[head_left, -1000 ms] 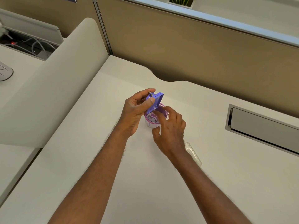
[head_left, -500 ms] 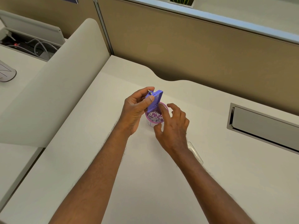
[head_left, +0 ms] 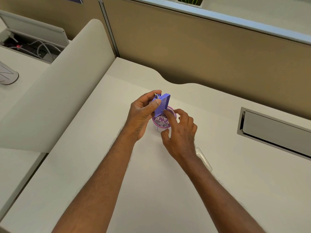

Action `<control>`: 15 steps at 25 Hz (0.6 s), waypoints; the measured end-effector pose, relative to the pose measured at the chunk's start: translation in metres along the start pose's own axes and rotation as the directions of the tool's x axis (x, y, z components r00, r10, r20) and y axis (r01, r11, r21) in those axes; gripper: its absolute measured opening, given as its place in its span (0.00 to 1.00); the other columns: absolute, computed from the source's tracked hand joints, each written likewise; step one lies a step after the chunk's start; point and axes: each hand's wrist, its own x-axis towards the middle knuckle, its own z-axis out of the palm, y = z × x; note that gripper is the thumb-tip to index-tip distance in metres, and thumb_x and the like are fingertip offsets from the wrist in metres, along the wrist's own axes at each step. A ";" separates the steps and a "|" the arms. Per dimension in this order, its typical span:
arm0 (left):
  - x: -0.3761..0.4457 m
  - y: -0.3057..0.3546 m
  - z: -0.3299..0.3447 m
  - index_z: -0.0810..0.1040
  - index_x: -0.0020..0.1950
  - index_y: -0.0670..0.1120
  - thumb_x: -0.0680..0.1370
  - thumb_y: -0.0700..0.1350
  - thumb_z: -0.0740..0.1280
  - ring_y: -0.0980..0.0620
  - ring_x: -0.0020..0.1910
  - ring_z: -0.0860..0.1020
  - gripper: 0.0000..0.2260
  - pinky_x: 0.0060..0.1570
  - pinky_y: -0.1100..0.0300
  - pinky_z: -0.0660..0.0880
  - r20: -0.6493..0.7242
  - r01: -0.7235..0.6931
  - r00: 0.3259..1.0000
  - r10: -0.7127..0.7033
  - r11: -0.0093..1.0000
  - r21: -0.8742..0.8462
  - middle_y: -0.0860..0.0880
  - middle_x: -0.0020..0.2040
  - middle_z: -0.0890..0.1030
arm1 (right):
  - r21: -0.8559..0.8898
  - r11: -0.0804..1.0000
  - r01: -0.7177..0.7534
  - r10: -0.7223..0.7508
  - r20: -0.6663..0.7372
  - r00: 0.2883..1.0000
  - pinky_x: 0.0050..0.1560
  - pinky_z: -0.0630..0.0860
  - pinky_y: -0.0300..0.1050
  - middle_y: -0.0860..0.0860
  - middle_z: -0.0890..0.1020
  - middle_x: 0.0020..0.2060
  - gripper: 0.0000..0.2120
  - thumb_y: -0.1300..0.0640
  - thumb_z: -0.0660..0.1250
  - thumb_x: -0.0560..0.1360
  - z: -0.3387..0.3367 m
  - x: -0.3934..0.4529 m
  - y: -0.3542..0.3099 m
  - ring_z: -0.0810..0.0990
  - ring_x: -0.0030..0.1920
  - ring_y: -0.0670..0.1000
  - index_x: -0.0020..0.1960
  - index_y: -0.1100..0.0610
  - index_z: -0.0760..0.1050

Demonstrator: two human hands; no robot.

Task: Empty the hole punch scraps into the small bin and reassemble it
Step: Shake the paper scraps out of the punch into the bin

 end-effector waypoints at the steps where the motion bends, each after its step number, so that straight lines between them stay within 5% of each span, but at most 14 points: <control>1: 0.000 0.000 0.000 0.78 0.66 0.49 0.78 0.46 0.70 0.39 0.63 0.80 0.16 0.55 0.48 0.83 0.002 0.001 1.000 -0.001 1.000 -0.005 0.43 0.66 0.81 | 0.000 1.000 -0.001 0.001 0.002 1.000 0.66 0.70 0.53 0.54 0.71 0.72 0.33 0.51 0.74 0.70 0.000 0.000 0.000 0.68 0.70 0.56 0.74 0.49 0.70; 15: -0.001 -0.002 0.002 0.79 0.65 0.52 0.75 0.50 0.70 0.43 0.61 0.82 0.18 0.51 0.53 0.84 0.017 0.003 1.000 -0.003 1.000 -0.024 0.47 0.63 0.82 | 0.111 0.993 -0.048 0.043 0.046 0.998 0.64 0.68 0.49 0.52 0.69 0.72 0.32 0.51 0.70 0.69 0.002 0.001 0.000 0.67 0.69 0.54 0.73 0.48 0.70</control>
